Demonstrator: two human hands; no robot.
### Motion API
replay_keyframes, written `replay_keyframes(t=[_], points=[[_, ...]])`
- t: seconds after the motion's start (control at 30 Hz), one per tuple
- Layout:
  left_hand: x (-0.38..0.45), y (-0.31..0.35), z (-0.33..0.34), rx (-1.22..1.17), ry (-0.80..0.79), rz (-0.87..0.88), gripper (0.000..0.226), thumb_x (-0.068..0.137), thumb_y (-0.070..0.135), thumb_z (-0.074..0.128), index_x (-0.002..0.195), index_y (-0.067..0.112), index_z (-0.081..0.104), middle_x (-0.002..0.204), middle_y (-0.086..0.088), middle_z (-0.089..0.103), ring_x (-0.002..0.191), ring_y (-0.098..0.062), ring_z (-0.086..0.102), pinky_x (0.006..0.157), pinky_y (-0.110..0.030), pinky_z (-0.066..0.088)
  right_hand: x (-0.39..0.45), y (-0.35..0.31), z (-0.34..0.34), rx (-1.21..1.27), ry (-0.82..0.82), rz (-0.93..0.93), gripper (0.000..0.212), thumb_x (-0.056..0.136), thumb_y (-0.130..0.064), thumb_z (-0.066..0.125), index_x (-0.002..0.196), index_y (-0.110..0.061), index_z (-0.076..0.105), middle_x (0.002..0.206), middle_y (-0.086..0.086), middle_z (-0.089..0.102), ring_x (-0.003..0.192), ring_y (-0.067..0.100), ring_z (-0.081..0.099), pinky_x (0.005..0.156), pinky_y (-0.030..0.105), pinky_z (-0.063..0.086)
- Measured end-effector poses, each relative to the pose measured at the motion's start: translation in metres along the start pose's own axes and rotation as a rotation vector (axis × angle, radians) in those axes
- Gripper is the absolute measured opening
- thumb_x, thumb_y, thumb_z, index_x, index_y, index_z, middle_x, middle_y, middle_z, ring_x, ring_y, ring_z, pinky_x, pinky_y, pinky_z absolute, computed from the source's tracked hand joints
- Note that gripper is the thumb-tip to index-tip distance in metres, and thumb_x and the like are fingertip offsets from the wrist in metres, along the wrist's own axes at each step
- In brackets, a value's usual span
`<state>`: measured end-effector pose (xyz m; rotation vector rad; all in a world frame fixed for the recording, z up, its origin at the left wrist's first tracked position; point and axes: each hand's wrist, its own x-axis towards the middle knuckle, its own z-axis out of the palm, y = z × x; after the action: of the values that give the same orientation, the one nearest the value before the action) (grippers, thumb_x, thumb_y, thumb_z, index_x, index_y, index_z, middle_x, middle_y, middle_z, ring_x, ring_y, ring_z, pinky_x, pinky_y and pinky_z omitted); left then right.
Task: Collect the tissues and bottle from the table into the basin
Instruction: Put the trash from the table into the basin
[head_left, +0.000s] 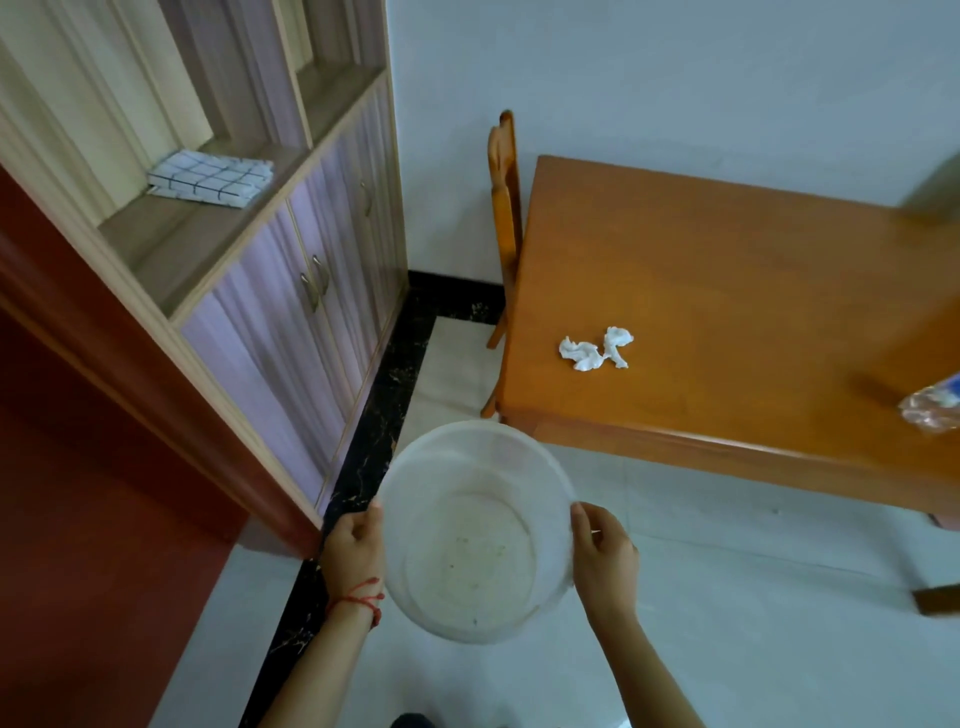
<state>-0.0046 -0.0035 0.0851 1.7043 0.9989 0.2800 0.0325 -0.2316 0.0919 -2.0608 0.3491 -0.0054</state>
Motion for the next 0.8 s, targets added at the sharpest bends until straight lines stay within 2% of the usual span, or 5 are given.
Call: replay_keyframes(t=[0.2,0.33,0.4,0.63,0.8], points=[[0.014,0.017,0.0,0.043,-0.06,0.083,0.033,0.09,0.027,0.052,0.066,0.003,0.053,0.074,-0.02,0.061,0.074,-0.032,0.055,0.065,-0.034,0.039,0.003,-0.006,0.002,0.031,0.015,0.04,0.021,0.092,-0.025,0.049,0.097,-0.015,0.066,0.086,-0.002,0.068,0.075,0.0,0.057,0.06,0.018,0.041],[0.017,0.019,0.009,0.104,-0.106,0.116,0.034,0.091,0.026,0.05,0.063,0.006,0.046,0.081,-0.031,0.064,0.08,-0.042,0.059,0.067,-0.038,0.044,0.009,-0.004,-0.003,0.031,0.042,0.061,0.019,0.091,-0.025,0.05,0.096,-0.015,0.066,0.082,-0.005,0.066,0.072,0.001,0.057,0.059,0.02,0.042],[0.016,0.018,0.014,0.115,-0.115,0.121,0.035,0.091,0.026,0.049,0.061,0.007,0.045,0.081,-0.032,0.064,0.081,-0.043,0.059,0.063,-0.035,0.04,0.014,-0.001,-0.006,0.027,0.039,0.069,0.019,0.091,-0.025,0.05,0.095,-0.017,0.066,0.083,-0.005,0.066,0.073,0.001,0.057,0.058,0.018,0.041],[0.011,0.012,0.041,0.122,-0.086,0.04,0.035,0.09,0.027,0.051,0.064,0.004,0.05,0.079,-0.027,0.064,0.076,-0.036,0.057,0.064,-0.034,0.038,0.045,0.015,-0.013,-0.042,-0.014,0.05,0.018,0.092,-0.025,0.05,0.095,-0.016,0.066,0.073,-0.014,0.06,0.067,-0.005,0.053,0.052,0.009,0.042],[0.0,0.007,0.068,0.154,0.008,-0.036,0.032,0.089,0.025,0.052,0.076,-0.003,0.06,0.085,-0.023,0.066,0.077,-0.03,0.054,0.067,-0.033,0.037,0.08,0.032,-0.018,-0.061,-0.132,0.017,0.021,0.092,-0.027,0.049,0.097,-0.014,0.066,0.084,-0.003,0.066,0.071,-0.003,0.054,0.056,0.01,0.038]])
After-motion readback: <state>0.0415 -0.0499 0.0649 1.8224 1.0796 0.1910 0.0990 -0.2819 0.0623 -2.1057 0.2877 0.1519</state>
